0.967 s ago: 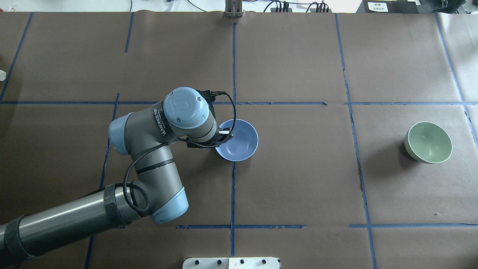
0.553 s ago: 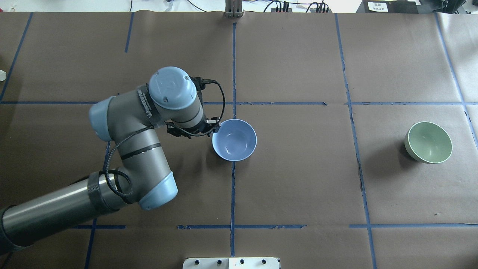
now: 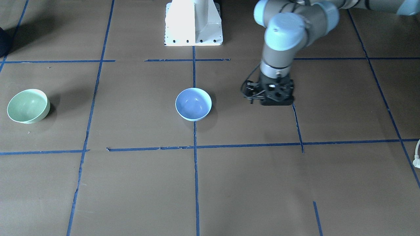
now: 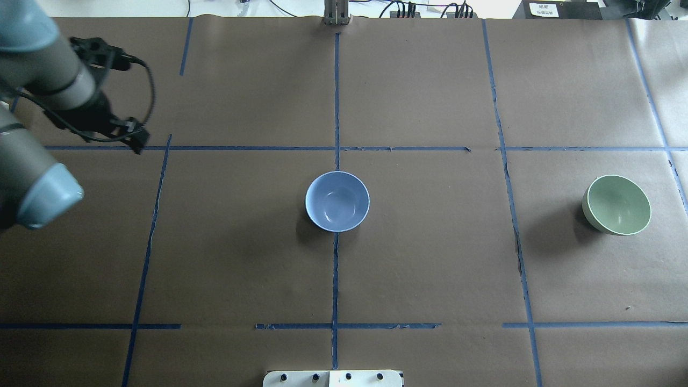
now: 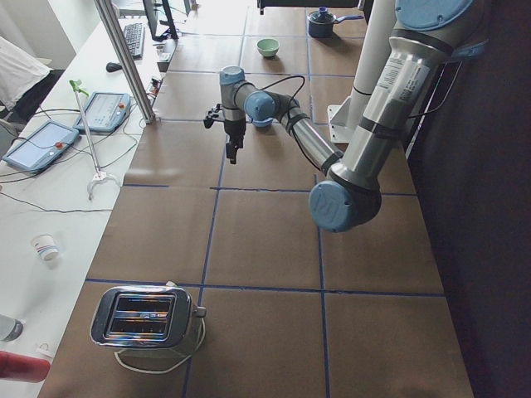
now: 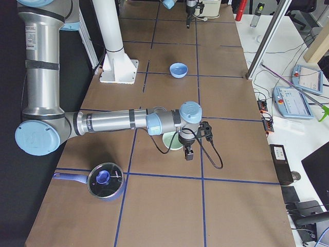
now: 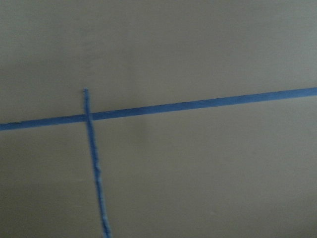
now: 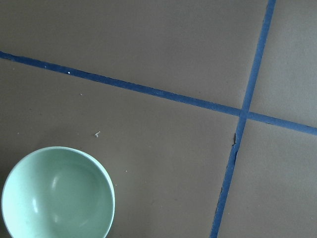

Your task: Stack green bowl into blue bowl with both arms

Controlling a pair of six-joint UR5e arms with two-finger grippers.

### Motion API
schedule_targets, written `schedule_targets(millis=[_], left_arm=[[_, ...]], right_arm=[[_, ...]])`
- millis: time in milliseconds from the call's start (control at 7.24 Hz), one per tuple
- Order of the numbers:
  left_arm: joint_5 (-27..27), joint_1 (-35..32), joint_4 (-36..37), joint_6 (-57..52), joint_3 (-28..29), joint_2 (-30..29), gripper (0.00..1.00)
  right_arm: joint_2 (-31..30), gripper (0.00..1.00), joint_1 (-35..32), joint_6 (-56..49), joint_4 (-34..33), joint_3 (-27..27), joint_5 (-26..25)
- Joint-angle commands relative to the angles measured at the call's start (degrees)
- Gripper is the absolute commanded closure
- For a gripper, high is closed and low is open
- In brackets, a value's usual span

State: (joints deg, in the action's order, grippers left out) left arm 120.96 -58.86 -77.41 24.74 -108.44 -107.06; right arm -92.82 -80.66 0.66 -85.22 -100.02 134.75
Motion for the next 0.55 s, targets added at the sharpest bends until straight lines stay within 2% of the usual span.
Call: schedule_targets(millis=[0, 138, 415], left_arm=[[9.08, -20.24, -0.28, -28.15, 0.85, 14.81, 0.0], [10.42, -25.55, -0.72, -31.38, 0.95, 20.87, 0.0], [10.0, -31.56, -4.48, -32.91, 1.56, 28.1, 0.0]], right_arm=[[0.97, 0.0, 1.38, 0.3, -0.47, -2.1, 0.42], [0.19, 0.0, 1.38, 2.74, 0.05, -2.11, 2.25], [0.01, 0.0, 1.56, 6.27, 0.05, -4.55, 2.71]])
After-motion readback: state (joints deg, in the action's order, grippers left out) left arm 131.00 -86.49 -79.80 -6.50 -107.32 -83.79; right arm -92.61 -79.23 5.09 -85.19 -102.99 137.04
